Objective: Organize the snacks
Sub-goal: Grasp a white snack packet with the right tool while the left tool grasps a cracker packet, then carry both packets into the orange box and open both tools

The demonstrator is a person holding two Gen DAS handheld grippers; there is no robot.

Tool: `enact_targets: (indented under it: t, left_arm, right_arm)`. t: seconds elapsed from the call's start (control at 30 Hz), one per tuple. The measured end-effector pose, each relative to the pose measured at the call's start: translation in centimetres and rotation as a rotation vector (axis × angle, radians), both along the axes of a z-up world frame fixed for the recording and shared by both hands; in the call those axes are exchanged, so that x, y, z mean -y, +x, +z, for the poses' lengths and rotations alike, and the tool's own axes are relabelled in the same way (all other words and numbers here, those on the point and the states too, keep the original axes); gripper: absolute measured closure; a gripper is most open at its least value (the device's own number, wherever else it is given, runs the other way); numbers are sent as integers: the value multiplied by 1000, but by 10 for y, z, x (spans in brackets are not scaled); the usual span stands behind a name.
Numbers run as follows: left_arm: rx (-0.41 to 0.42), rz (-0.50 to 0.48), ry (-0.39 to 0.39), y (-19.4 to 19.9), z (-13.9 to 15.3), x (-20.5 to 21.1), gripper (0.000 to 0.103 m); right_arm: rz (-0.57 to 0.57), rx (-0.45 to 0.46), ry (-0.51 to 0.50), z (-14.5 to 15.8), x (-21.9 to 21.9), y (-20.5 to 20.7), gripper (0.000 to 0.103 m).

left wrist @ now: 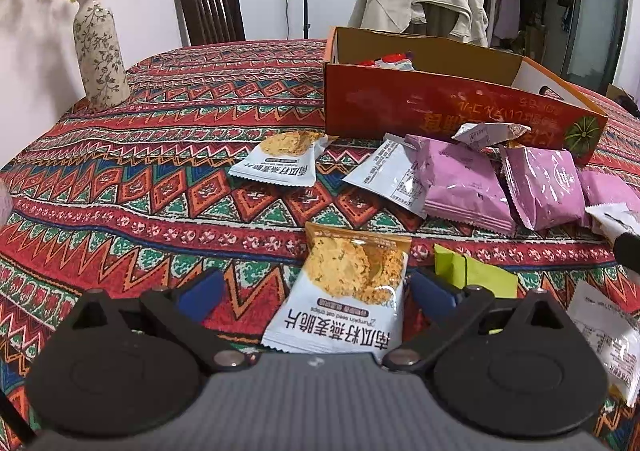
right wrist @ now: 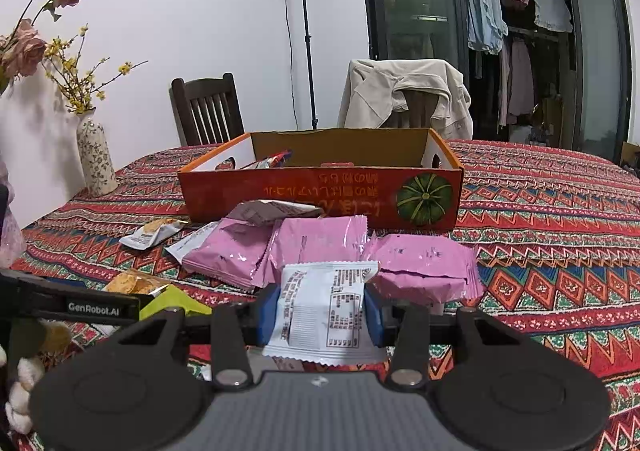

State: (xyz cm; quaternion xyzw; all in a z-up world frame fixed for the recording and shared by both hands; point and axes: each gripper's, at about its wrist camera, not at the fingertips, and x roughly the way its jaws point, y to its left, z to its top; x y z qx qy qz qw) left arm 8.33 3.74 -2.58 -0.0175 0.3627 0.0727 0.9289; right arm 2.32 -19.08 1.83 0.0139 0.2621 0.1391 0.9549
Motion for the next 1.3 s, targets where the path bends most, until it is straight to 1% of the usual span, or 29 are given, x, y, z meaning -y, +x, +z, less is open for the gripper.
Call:
enact_targets:
  t: [0.1,0.17,0.2,0.27,0.33,0.57,0.9,1.1,1.3]
  left_arm:
    - [12,-5,-4,0,2,3,16]
    - [23,-8,-8,-3,5,4,41]
    - [27,-16,-16,-3,7,5,47]
    - [32,-25,-26,-4,8,5,53]
    - [40,-24,-24,-5,8,6,56]
    - [65,-19,-36,-11,12,6,58]
    - [144,-35,-27,-17,37,8,59]
    - [200,-61,-24,-9,58,16,59]
    - [244,-83,-5,11,81,27,59]
  right_arm:
    - [4,-1,8,-1,1,0,60]
    - [5,0,13,-2,2,0,60]
    - [6,0,15,-2,3,0,60]
    - [9,4,23,-1,4,0,60]
    - [12,10,31,-1,5,0,60]
    - [24,25,42,1,6,-3,60]
    - [25,48,51,8,6,-3,60]
    - [15,85,52,24,7,3,60]
    - [-9,119,46,44,11,19,60]
